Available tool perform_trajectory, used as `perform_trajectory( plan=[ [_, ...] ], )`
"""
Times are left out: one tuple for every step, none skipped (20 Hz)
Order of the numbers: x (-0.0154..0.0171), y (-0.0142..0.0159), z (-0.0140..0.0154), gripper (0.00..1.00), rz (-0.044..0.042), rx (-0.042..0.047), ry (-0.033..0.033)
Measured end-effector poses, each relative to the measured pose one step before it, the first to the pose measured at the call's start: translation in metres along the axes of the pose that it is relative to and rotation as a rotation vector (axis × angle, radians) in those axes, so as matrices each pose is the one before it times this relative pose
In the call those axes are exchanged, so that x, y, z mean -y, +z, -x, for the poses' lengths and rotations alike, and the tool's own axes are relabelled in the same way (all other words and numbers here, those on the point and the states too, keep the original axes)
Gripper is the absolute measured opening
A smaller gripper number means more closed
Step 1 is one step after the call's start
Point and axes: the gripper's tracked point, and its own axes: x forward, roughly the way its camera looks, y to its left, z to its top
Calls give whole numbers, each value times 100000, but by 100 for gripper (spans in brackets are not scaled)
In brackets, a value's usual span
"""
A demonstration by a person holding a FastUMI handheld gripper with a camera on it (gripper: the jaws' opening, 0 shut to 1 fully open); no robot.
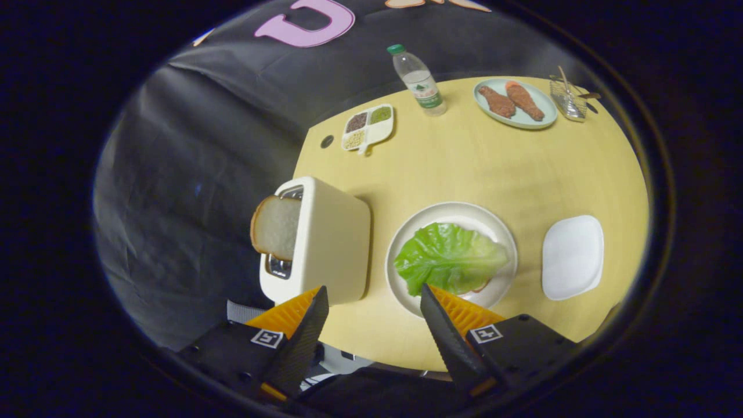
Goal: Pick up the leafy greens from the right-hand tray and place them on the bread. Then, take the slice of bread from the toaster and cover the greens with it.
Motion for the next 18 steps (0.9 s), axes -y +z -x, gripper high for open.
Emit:
perform_trajectory(
  plan=[
    [-1863, 474, -76, 100, -2807, -360, 2769],
    [-1774, 441, -122, 100, -2032, -254, 2251],
    [-1567, 529, -381, 100, -449, 10, 1323],
    [-1288, 501, -409, 100, 1232, -166, 685],
    [-1236, 633, -657, 100, 1674, 194, 575],
    [-1363, 283, -639, 100, 787, -377, 1034],
    [-1293, 294, -764, 100, -124, -903, 1297],
    [-981, 291, -760, 100, 70, -705, 348],
    [-644, 438, -892, 100, 518, 124, -180],
    [-298, 167, -931, 99, 1157, -257, -1361],
    [-22, 40, -922, 99, 1089, -850, -2169],
    [298, -117, -923, 99, -123, -751, -1919],
    [179, 2, -731, 98, -764, -1110, -1603],
    [-110, 47, -711, 98, -395, -871, -1067],
    [30, 390, -623, 89, 348, 466, -837],
    [-37, 309, -591, 80, 1012, 531, -161],
    [286, 217, -366, 71, 1199, 390, -1259],
    [407, 1, -311, 62, 842, -360, -1748]
  ],
)
